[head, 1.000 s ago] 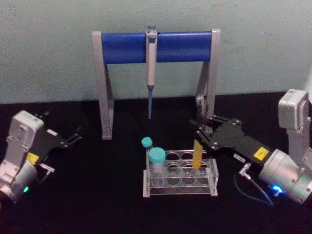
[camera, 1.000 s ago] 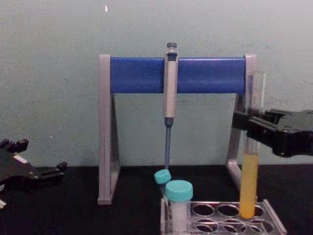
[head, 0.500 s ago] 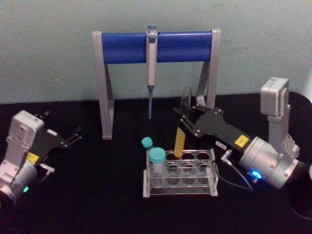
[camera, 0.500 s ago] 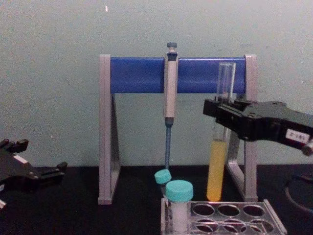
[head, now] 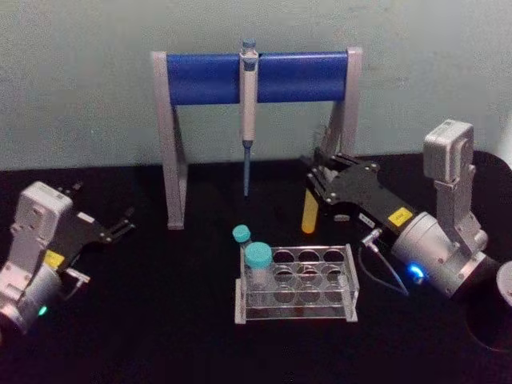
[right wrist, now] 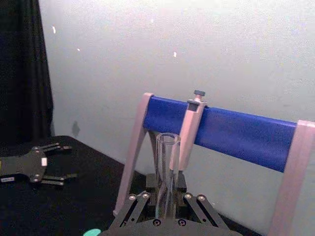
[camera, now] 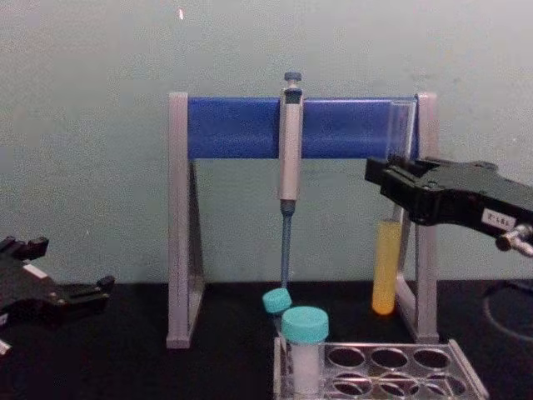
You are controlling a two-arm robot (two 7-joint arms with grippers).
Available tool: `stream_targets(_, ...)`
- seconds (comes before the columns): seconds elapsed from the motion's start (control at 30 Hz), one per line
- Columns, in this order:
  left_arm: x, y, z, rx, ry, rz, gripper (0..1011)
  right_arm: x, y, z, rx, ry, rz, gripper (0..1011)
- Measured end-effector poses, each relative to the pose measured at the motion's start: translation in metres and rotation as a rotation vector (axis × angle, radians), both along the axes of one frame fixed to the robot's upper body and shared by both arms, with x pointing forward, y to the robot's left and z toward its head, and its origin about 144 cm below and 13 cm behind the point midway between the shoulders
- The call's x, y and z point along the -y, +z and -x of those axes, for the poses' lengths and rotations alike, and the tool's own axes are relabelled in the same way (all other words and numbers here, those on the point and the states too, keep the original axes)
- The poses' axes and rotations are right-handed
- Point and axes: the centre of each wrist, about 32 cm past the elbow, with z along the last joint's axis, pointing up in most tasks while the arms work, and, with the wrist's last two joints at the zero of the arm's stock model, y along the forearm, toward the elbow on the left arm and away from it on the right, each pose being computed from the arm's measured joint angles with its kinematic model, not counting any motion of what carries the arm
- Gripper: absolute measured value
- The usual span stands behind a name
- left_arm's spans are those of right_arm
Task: Pick up the test tube from the test tube rack, shake it, then place it back into the test tube rack.
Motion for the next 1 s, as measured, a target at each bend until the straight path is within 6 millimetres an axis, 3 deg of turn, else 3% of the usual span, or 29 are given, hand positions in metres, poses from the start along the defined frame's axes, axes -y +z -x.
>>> stream_targets(1.0,0.0000,0.0000,0.0000,0.000,0.000,0.000,1010,0.0057,0.0022,0.0015,-0.001,-0.017,0.003,224)
